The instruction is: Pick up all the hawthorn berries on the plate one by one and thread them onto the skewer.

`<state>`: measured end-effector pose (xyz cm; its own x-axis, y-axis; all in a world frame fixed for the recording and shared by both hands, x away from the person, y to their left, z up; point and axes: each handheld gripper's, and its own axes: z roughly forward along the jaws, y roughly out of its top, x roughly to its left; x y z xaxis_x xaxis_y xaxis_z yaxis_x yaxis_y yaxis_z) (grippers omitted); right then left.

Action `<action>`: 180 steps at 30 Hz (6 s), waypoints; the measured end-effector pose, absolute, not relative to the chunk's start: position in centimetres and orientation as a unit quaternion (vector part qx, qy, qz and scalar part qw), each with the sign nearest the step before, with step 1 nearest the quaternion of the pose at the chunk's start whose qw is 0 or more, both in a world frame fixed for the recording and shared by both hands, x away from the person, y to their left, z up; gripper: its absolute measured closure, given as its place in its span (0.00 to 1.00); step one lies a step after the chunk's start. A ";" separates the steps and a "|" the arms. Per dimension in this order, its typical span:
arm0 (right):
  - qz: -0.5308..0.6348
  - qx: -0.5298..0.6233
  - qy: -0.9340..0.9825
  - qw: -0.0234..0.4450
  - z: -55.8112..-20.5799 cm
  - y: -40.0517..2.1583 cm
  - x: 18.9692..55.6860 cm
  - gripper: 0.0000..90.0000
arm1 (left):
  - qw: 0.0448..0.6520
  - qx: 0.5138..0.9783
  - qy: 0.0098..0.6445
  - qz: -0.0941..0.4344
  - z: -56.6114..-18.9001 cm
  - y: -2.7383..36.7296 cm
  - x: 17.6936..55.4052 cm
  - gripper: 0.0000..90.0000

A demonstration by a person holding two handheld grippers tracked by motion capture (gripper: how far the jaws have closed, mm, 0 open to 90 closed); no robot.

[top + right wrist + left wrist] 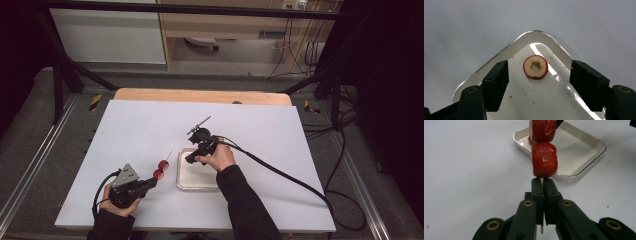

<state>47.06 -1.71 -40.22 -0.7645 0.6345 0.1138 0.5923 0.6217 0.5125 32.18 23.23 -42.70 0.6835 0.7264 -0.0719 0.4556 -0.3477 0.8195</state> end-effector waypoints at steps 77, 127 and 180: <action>0.588 0.414 0.695 -0.020 -40.4 -7.5 39.4 0.68 | 0.445 0.805 0.362 0.154 -42.5 21.5 31.4 0.98; 0.764 0.441 0.470 0.016 -42.5 -5.3 38.1 0.68 | 0.497 0.765 0.394 0.115 -42.0 18.0 30.8 0.98; 0.669 0.399 0.623 0.067 -41.3 -6.1 37.2 0.29 | 0.491 0.748 0.430 0.119 -42.3 18.4 31.6 0.98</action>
<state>37.15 -6.14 -41.26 -0.6720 0.5875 0.4508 0.4076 -0.2147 0.8875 31.55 18.45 -42.26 0.6011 0.7610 -0.2441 0.5267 -0.1475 0.8371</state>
